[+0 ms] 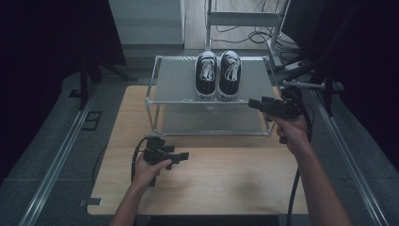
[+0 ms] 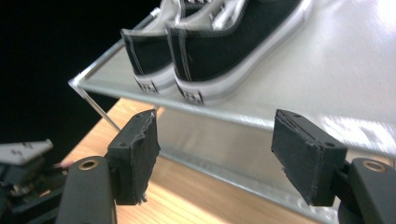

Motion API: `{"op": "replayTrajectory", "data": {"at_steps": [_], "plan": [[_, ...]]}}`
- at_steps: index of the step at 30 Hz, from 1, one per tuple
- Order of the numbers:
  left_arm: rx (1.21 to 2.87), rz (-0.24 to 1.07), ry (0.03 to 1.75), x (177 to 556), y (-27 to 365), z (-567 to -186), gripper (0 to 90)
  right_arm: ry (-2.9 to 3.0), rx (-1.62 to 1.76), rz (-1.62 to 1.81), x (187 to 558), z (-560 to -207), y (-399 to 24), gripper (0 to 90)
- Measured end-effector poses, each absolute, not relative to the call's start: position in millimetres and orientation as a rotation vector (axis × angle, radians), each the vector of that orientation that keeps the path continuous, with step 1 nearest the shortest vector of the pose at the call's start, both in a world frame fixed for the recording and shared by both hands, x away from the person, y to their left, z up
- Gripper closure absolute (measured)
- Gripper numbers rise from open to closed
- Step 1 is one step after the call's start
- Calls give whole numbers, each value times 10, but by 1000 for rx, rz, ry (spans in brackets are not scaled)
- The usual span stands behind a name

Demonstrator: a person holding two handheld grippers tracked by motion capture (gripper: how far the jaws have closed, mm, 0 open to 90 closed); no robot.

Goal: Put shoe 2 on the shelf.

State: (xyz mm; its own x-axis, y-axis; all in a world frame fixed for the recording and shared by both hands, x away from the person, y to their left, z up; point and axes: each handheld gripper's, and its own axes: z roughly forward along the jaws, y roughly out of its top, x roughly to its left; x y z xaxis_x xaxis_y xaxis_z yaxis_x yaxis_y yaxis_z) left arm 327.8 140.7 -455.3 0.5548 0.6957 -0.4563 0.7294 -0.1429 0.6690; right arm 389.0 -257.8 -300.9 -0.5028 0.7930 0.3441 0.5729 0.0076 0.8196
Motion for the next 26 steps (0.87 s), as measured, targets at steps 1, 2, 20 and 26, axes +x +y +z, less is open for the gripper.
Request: {"op": "replayTrajectory", "data": {"at_steps": [1, 2, 20, 26], "plan": [[1865, -45, 1163, 3277, 1411, -4551, 186, 2063, 1429, 1497, 3863, -3059, -2613, 320], [1865, -46, 1162, 3277, 1415, -4548, 186, 2060, 1428, 1496, 3836, -3107, -2646, 320], [1867, -29, 1147, 3260, 1422, -4513, 186, 2115, 1351, 1454, 3646, -3662, -2734, 329], [1859, -22, 1152, 3256, 1427, -4503, 186, 2102, 1339, 1470, 3635, -3644, -2741, 316]]}}
